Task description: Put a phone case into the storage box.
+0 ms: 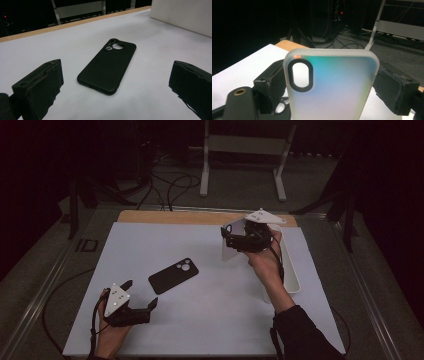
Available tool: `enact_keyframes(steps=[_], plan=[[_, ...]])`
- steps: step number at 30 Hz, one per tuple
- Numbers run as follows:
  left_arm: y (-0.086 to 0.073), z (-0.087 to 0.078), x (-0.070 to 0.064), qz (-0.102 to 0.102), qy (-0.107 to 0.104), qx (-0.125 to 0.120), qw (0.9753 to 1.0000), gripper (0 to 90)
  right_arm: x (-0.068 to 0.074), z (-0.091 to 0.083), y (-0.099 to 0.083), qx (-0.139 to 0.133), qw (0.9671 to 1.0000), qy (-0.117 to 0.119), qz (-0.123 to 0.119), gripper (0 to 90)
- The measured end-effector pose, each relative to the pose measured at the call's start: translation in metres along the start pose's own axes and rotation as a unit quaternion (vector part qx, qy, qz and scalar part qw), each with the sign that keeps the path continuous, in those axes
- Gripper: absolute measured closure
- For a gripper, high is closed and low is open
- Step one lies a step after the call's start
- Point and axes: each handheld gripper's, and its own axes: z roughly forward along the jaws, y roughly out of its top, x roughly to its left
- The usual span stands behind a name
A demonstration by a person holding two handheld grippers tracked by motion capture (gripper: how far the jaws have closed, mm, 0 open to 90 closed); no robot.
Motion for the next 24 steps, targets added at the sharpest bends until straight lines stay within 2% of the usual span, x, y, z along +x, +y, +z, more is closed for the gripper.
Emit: enact_keyframes(steps=[9, 24], plan=[[0.000, 0.000, 0.000, 0.001, 0.001, 0.000, 1.0000, 0.2, -0.015, 0.001, 0.004, -0.003, 0.9999, -0.010, -0.001, 16.4], [0.000, 0.000, -0.001, 0.002, 0.001, 0.001, 1.0000, 0.2, -0.029, 0.007, 0.009, -0.005, 0.9995, -0.031, 0.003, 16.4]])
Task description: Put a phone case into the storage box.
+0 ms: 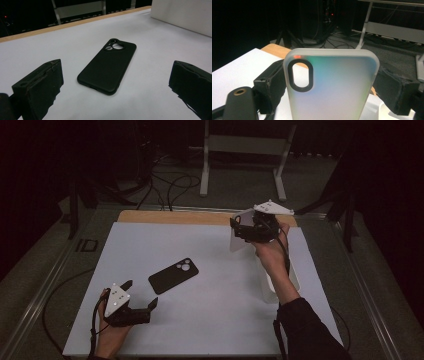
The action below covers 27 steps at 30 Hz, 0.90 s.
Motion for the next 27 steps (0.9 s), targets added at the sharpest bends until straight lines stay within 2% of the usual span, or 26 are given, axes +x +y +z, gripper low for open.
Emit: enact_keyframes(steps=[27], plan=[[-0.001, 0.001, 0.000, 0.001, 0.001, 0.002, 1.0000, 0.2, -0.034, 0.004, 0.002, 0.007, 0.9982, -0.056, 0.021, 16.4]])
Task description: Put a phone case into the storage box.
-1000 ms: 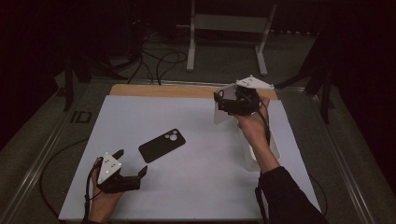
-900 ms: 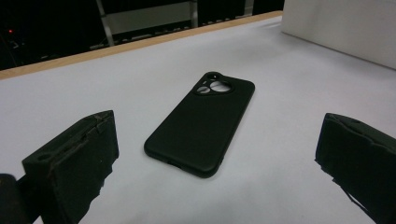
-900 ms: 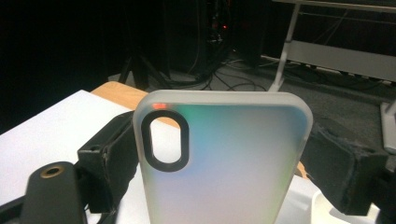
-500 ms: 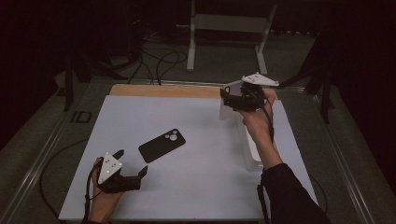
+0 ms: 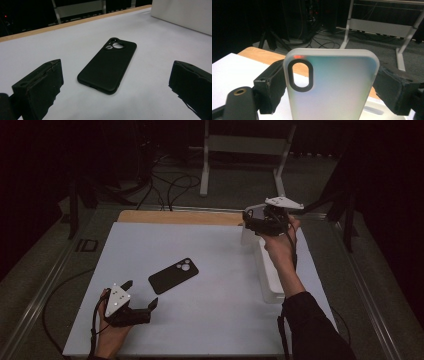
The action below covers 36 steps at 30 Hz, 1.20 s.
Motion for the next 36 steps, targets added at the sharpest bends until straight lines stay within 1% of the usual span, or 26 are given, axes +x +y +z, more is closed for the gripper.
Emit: enact_keyframes(steps=[9, 21, 26, 36], plan=[[0.000, 0.000, 0.000, 0.000, 0.001, 0.000, 1.0000, 0.2, -0.008, 0.004, 0.001, 0.003, 0.9999, -0.014, 0.005, 16.4], [0.000, 0.000, 0.000, 0.000, 0.002, 0.000, 1.0000, 0.2, -0.023, 0.010, -0.002, 0.011, 0.9991, -0.038, 0.016, 16.4], [0.000, 0.000, 0.000, 0.000, 0.004, -0.001, 1.0000, 0.2, -0.029, 0.011, -0.002, 0.012, 0.9988, -0.043, 0.022, 16.4], [0.000, -0.001, 0.000, 0.000, 0.004, -0.003, 1.0000, 0.2, -0.042, 0.015, -0.005, 0.020, 0.9971, -0.066, 0.032, 16.4]])
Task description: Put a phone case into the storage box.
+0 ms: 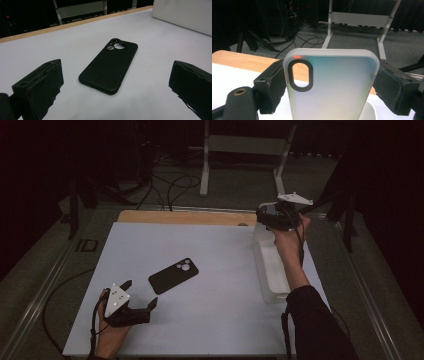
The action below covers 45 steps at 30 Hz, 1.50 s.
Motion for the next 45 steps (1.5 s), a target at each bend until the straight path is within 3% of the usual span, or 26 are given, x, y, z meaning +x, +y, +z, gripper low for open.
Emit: enact_keyframes(steps=[26, 45], plan=[[0.000, 0.000, 0.000, -0.002, 0.001, -0.001, 1.0000, 0.2, -0.024, 0.011, -0.006, 0.014, 0.9990, -0.039, 0.017, 16.4], [0.000, -0.001, 0.000, -0.003, 0.000, -0.002, 1.0000, 0.2, -0.028, 0.031, -0.023, 0.043, 0.9976, -0.050, 0.023, 16.3]])
